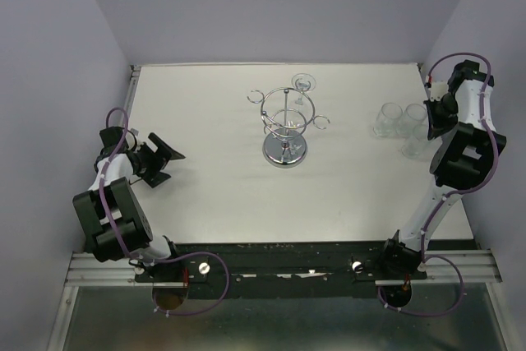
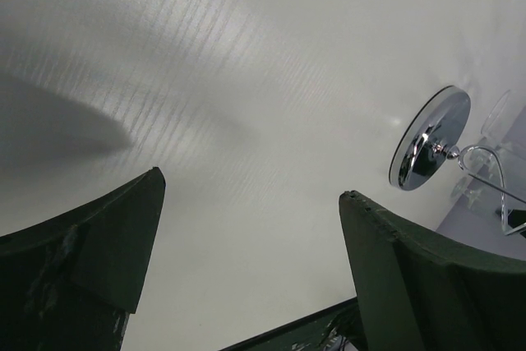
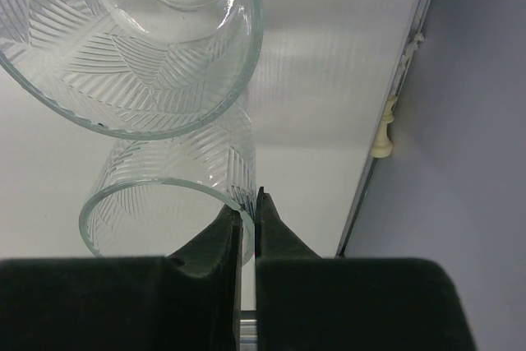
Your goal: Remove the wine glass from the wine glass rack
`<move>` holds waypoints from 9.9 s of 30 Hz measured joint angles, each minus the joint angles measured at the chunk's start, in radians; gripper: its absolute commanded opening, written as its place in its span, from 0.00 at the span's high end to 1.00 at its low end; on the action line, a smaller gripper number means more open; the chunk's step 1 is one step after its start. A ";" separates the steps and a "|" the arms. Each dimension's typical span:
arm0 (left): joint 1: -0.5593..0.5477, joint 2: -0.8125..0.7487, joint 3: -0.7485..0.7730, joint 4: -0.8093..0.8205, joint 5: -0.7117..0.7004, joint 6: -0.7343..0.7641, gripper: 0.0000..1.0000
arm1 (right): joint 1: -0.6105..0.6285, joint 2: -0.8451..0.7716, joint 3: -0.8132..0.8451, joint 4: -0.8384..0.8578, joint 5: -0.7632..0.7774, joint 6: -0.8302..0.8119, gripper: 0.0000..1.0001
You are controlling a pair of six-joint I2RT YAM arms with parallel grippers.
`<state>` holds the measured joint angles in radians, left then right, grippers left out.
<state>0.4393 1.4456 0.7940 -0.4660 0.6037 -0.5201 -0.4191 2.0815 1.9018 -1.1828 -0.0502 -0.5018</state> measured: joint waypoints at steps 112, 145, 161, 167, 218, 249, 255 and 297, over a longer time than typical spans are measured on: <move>-0.784 0.639 1.408 -0.337 -0.454 0.755 0.01 | 0.762 -0.629 -0.512 0.464 -0.351 0.286 0.10; -0.582 0.018 0.478 0.055 -0.368 0.549 0.01 | 0.517 -0.752 -0.669 0.829 -0.687 0.237 0.12; -0.463 0.200 0.604 -0.008 -0.428 0.589 0.01 | 0.515 -0.619 -0.920 1.407 -0.909 0.171 0.23; -0.470 0.218 0.620 -0.061 -0.439 0.647 0.01 | 0.515 -0.496 -0.921 1.605 -0.927 0.243 0.30; -0.550 0.235 0.604 -0.110 -0.506 0.759 0.01 | 0.558 -0.312 -0.792 1.720 -0.998 0.355 0.99; -0.574 0.235 0.596 -0.082 -0.506 0.759 0.01 | 0.564 -0.343 -0.792 1.736 -0.708 0.368 0.99; -0.599 0.236 0.596 -0.081 -0.506 0.760 0.01 | 0.572 -0.297 -0.790 1.804 -0.690 0.391 0.99; -0.618 0.098 0.555 -0.039 -0.522 0.787 0.01 | 0.626 -0.573 -0.803 1.590 -0.299 0.293 0.99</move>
<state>-0.1791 1.5436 1.3487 -0.5049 0.0814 0.2668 0.2073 1.5082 1.0985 0.4076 -0.3496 -0.2092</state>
